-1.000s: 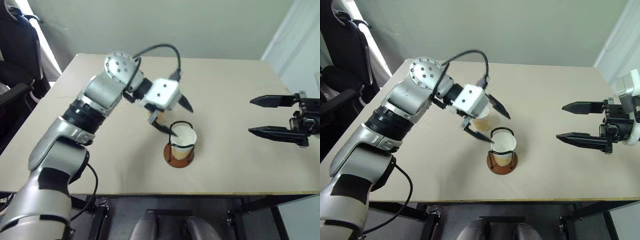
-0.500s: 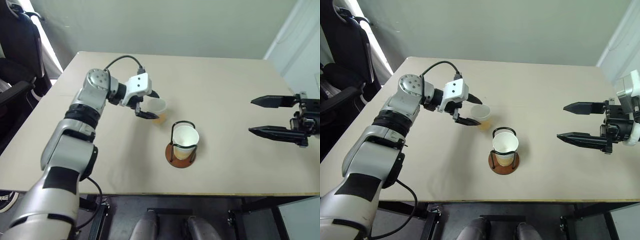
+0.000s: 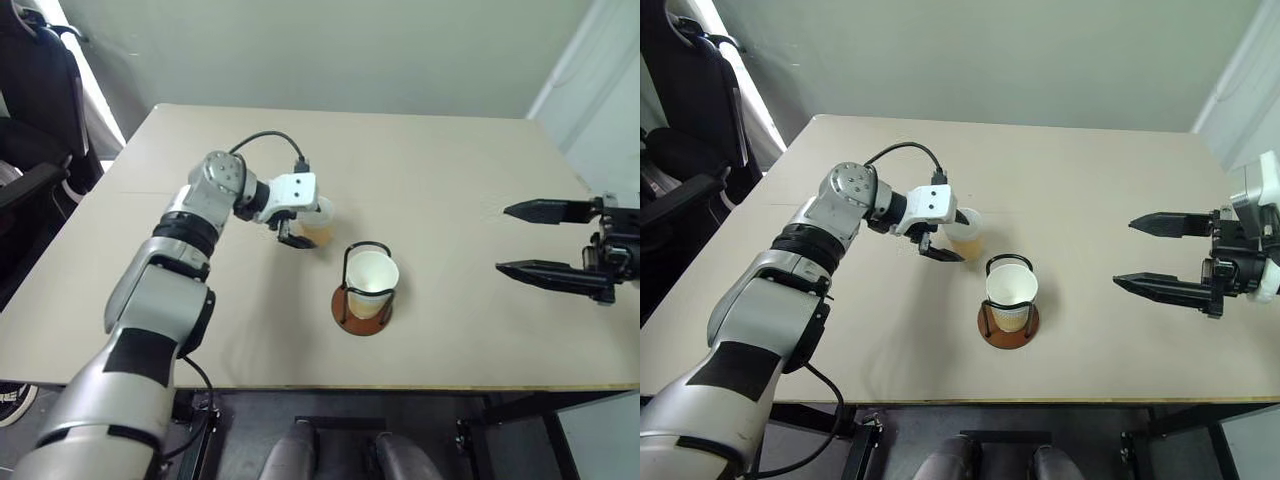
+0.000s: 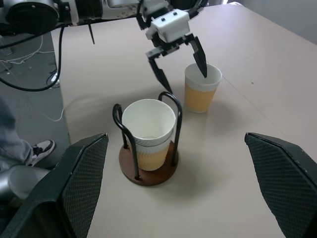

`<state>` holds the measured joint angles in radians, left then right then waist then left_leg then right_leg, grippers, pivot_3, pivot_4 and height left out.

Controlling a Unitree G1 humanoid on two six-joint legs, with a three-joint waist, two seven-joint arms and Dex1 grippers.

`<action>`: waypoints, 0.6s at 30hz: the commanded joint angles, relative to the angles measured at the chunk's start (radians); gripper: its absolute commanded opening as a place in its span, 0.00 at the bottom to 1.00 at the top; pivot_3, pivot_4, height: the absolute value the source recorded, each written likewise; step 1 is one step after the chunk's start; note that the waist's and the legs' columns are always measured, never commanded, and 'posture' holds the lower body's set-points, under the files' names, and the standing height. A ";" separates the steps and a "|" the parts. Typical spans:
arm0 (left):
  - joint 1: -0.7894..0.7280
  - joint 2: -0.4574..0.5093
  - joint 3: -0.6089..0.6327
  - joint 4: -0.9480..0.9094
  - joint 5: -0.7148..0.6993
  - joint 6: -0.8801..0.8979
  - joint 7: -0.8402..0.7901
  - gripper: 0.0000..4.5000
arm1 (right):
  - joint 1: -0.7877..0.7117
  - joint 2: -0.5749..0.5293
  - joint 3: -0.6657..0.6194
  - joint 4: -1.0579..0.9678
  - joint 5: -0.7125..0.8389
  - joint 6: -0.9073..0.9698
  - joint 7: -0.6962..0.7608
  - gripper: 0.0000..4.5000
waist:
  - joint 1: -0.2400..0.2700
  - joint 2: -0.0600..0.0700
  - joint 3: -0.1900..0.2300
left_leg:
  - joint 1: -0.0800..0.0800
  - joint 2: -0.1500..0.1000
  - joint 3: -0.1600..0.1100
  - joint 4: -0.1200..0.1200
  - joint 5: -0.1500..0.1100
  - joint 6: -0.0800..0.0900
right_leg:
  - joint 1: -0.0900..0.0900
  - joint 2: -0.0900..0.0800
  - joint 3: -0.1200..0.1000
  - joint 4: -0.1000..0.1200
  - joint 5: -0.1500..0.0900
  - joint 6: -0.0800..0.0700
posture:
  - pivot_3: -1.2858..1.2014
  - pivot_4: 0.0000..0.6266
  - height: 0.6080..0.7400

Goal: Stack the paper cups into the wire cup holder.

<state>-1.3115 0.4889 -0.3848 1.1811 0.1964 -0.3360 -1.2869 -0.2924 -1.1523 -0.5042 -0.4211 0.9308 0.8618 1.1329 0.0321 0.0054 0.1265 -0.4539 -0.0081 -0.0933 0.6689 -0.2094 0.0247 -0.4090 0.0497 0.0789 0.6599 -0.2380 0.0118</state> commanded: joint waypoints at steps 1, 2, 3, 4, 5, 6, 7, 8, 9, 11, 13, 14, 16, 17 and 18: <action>-0.038 0.004 -0.020 0.016 0.073 -0.064 0.070 0.69 | 0.027 -0.001 -0.085 -0.047 0.033 0.012 -0.021 1.00 | -0.001 0.000 0.000 | 0.000 0.000 0.000 0.000 0.000 0.000 | 0.000 0.000 0.001 0.000 0.000 0.000 | 0.52 0.24 1.00; -0.041 -0.001 -0.019 0.023 0.080 -0.065 0.081 0.60 | 0.036 0.000 -0.093 -0.052 0.037 0.013 -0.024 1.00 | -0.001 0.000 0.000 | 0.000 0.000 0.001 0.000 0.000 0.001 | 0.000 0.000 0.001 0.000 0.000 0.000 | 0.52 0.24 1.00; -0.044 -0.005 -0.017 0.029 0.087 -0.066 0.092 0.52 | 0.042 0.000 -0.098 -0.056 0.041 0.014 -0.029 1.00 | -0.001 0.000 0.000 | 0.000 0.000 0.001 0.000 0.000 0.001 | 0.000 0.000 0.001 0.000 0.000 0.001 | 0.52 0.24 1.00; -0.048 -0.008 -0.018 0.033 0.097 -0.074 0.099 0.44 | 0.046 -0.001 -0.100 -0.058 0.043 0.013 -0.033 1.00 | -0.001 0.000 0.000 | 0.000 0.000 0.001 0.000 -0.001 0.001 | 0.000 0.000 0.002 0.000 0.000 0.002 | 0.52 0.24 1.00; -0.052 -0.012 -0.015 0.038 0.100 -0.078 0.101 0.37 | 0.048 -0.001 -0.101 -0.059 0.045 0.013 -0.037 1.00 | -0.001 0.000 0.000 | 0.000 0.000 0.002 0.001 -0.001 0.001 | 0.000 0.000 0.002 0.000 0.000 0.002 | 0.52 0.24 1.00; -0.055 -0.015 -0.012 0.041 0.103 -0.084 0.103 0.28 | 0.049 -0.002 -0.102 -0.060 0.047 0.012 -0.040 1.00 | -0.001 0.000 0.000 | 0.000 0.000 0.002 0.001 -0.001 0.001 | 0.000 0.000 0.002 0.000 0.000 0.002 | 0.52 0.24 1.00; -0.058 -0.018 -0.009 0.043 0.105 -0.091 0.105 0.20 | 0.049 -0.004 -0.102 -0.060 0.048 0.012 -0.042 1.00 | 0.000 0.000 0.000 | 0.000 -0.001 0.002 0.001 -0.001 0.001 | 0.000 0.000 0.002 0.000 0.000 0.003 | 0.52 0.24 1.00; -0.060 -0.020 -0.004 0.043 0.105 -0.110 0.107 0.11 | 0.049 -0.004 -0.102 -0.058 0.048 0.010 -0.043 1.00 | 0.000 0.000 0.000 | 0.000 -0.001 0.002 0.002 -0.001 0.002 | 0.000 0.000 0.002 0.000 0.000 0.003 | 0.52 0.24 1.00; -0.063 -0.021 -0.001 0.044 0.105 -0.124 0.109 0.03 | 0.049 -0.005 -0.101 -0.057 0.048 0.009 -0.044 1.00 | 0.000 0.000 0.000 | 0.000 -0.001 0.002 0.003 -0.001 0.002 | 0.000 0.000 0.002 0.000 0.000 0.003 | 0.52 0.24 1.00; -0.071 -0.022 0.009 0.046 0.100 -0.128 0.093 0.01 | 0.049 -0.006 -0.095 -0.052 0.042 0.004 -0.045 1.00 | 0.000 0.000 0.000 | 0.000 -0.001 0.002 0.004 -0.002 0.003 | 0.001 0.000 0.003 0.000 0.000 0.004 | 0.52 0.24 1.00; -0.081 -0.022 0.034 0.042 0.068 -0.120 0.039 0.01 | 0.043 -0.009 -0.088 -0.044 0.038 -0.001 -0.044 1.00 | -0.001 0.000 0.000 | 0.000 -0.001 0.002 0.005 -0.002 0.004 | 0.001 0.000 0.003 0.000 0.000 0.004 | 0.52 0.24 1.00; -0.091 -0.021 0.055 0.035 0.043 -0.117 0.007 0.01 | 0.040 -0.012 -0.087 -0.041 0.035 -0.003 -0.043 1.00 | -0.001 0.000 0.000 | -0.001 -0.001 0.002 0.005 -0.002 0.004 | 0.001 0.000 0.003 0.000 0.000 0.004 | 0.52 0.24 1.00; -0.124 -0.023 0.112 0.018 -0.019 -0.092 -0.054 0.01 | 0.036 -0.019 -0.085 -0.029 0.027 -0.008 -0.037 1.00 | -0.001 0.000 0.000 | -0.001 -0.001 0.002 0.005 -0.002 0.005 | 0.001 0.000 0.003 0.000 0.000 0.004 | 0.52 0.24 1.00; -0.147 -0.027 0.146 0.006 -0.059 -0.062 -0.098 0.01 | 0.034 -0.023 -0.083 -0.022 0.023 -0.011 -0.033 1.00 | 0.000 -0.001 0.000 | -0.001 -0.001 0.003 0.005 -0.002 0.005 | 0.000 0.000 0.003 0.000 0.000 0.004 | 0.52 0.24 1.00; -0.174 -0.030 0.181 -0.018 -0.106 -0.027 -0.154 0.01 | 0.032 -0.028 -0.081 -0.016 0.018 -0.013 -0.030 1.00 | 0.000 -0.001 0.001 | -0.002 -0.001 0.002 0.005 -0.002 0.005 | 0.000 0.000 0.003 0.000 0.000 0.005 | 0.52 0.24 1.00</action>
<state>-1.4009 0.4589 -0.2737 1.2268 0.1764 -0.4015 -1.3691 -0.2440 -1.1554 -0.5667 -0.4427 0.9562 0.8681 1.0969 0.0318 0.0045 0.1271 -0.4559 -0.0090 -0.0909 0.6746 -0.2121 0.0296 -0.4089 0.0496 0.0817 0.6600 -0.2381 0.0164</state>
